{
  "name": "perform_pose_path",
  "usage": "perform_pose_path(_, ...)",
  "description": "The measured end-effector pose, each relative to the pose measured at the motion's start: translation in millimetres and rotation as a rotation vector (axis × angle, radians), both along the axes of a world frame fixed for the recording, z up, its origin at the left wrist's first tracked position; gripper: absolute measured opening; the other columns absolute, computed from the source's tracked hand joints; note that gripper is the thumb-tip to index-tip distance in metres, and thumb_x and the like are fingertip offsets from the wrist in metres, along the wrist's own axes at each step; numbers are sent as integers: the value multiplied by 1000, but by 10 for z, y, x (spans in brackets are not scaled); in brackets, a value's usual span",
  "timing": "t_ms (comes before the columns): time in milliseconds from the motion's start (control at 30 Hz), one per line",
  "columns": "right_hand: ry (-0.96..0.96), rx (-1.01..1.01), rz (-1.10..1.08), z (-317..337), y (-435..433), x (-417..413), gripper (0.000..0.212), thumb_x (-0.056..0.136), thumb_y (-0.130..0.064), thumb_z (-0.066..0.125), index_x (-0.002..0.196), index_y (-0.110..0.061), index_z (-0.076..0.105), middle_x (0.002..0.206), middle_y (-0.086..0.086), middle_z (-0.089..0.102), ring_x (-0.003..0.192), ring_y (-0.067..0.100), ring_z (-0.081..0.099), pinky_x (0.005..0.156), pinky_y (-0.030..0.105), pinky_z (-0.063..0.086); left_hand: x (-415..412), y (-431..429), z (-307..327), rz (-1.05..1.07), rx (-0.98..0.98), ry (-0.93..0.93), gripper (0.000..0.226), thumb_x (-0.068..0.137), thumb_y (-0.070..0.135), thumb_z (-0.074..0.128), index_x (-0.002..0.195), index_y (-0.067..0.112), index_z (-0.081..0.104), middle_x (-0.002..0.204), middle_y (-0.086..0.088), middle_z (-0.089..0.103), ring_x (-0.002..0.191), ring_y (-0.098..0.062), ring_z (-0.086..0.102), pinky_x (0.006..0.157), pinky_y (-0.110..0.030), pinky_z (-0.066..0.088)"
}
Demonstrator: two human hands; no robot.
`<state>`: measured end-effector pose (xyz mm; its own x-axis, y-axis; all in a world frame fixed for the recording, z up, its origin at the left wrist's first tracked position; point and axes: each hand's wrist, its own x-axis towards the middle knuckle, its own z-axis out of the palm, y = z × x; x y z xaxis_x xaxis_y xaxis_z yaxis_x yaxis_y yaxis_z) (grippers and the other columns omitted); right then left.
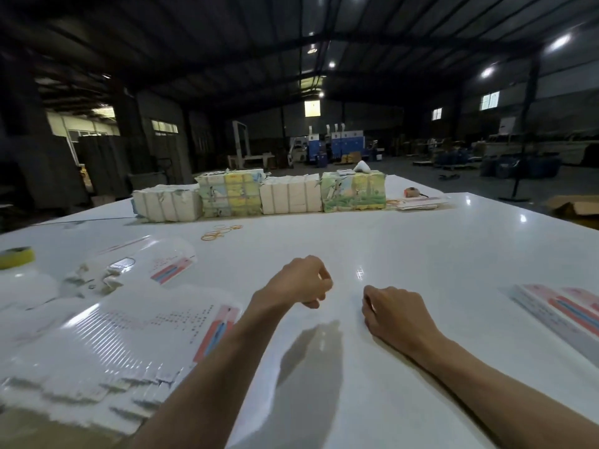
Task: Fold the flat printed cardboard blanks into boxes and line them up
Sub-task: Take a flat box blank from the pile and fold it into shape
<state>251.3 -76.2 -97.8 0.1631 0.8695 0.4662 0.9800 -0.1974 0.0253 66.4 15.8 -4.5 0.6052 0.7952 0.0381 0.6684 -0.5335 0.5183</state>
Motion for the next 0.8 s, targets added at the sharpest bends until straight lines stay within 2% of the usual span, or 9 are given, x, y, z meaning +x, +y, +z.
perform_pose_path(100, 14, 7, 10, -8, -3, 4, 24, 103, -33, 39, 91, -18, 54, 76, -1, 61, 70, 27, 61, 59, 36, 37, -395, 60, 124, 142, 150, 279, 28, 97, 31, 73, 107, 5, 72, 95, -6, 75, 84, -23, 77, 80, -33, 63)
perform_pose_path(167, 20, 18, 16, -10, 0, 15, 23, 103, -33, 39, 91, -18, 53, 75, 0, 60, 69, 27, 61, 58, 36, 35, -690, 58, 149, 286, 239, 499, 45, 88, 46, 81, 111, 11, 65, 99, -4, 66, 92, -25, 68, 80, -34, 54)
perform_pose_path(233, 34, 22, 18, -15, 4, 10, 22, 102, -33, 40, 92, -18, 53, 74, 0, 60, 70, 28, 61, 58, 36, 34, -931, 59, 131, 381, 234, 676, 64, 79, 58, 85, 120, 14, 63, 104, -3, 65, 98, -23, 64, 86, -35, 53)
perform_pose_path(300, 54, 26, 25, -10, 9, 17, 22, 102, -32, 41, 93, -17, 55, 74, 0, 61, 71, 28, 61, 60, 36, 37, -1100, 65, 72, 450, 196, 787, 73, 70, 69, 85, 115, 16, 64, 103, 0, 71, 95, -20, 67, 84, -34, 54)
perform_pose_path(467, 90, 34, 39, -15, -13, 28, 22, 102, -31, 42, 94, -17, 57, 75, 1, 63, 74, 28, 63, 62, 35, 42, -1210, 80, -20, 542, 193, 787, 74, 62, 79, 82, 100, 18, 62, 85, 3, 70, 73, -14, 65, 66, -31, 45)
perform_pose_path(600, 98, 23, 47, -1, -40, 33, 21, 103, -30, 42, 95, -17, 57, 76, 1, 63, 76, 29, 63, 64, 35, 44, -1228, 104, 19, 558, 143, 776, 74, 59, 80, 83, 89, 18, 56, 87, 1, 69, 77, -17, 63, 74, -34, 47)
perform_pose_path(667, 108, 19, 55, 11, -57, 31, 20, 102, -29, 43, 96, -17, 57, 76, 0, 63, 77, 29, 63, 66, 35, 46, -1261, 130, 35, 563, 54, 738, 75, 57, 77, 86, 91, 17, 57, 89, -1, 71, 83, -19, 66, 75, -34, 49)
perform_pose_path(733, 120, 20, 65, 18, -71, 29, 18, 102, -29, 44, 96, -18, 57, 76, 0, 63, 77, 29, 63, 67, 35, 47, -1301, 160, 51, 571, 3, 675, 74, 57, 72, 90, 95, 17, 58, 90, -2, 72, 83, -19, 68, 67, -34, 49)
perform_pose_path(800, 129, 21, 71, 25, -74, 28, 17, 102, -29, 45, 96, -18, 57, 75, 0, 62, 76, 28, 62, 64, 35, 44, -1317, 187, 59, 545, 9, 590, 65, 66, 62, 91, 102, 18, 60, 90, -2, 73, 81, -18, 71, 63, -33, 52)
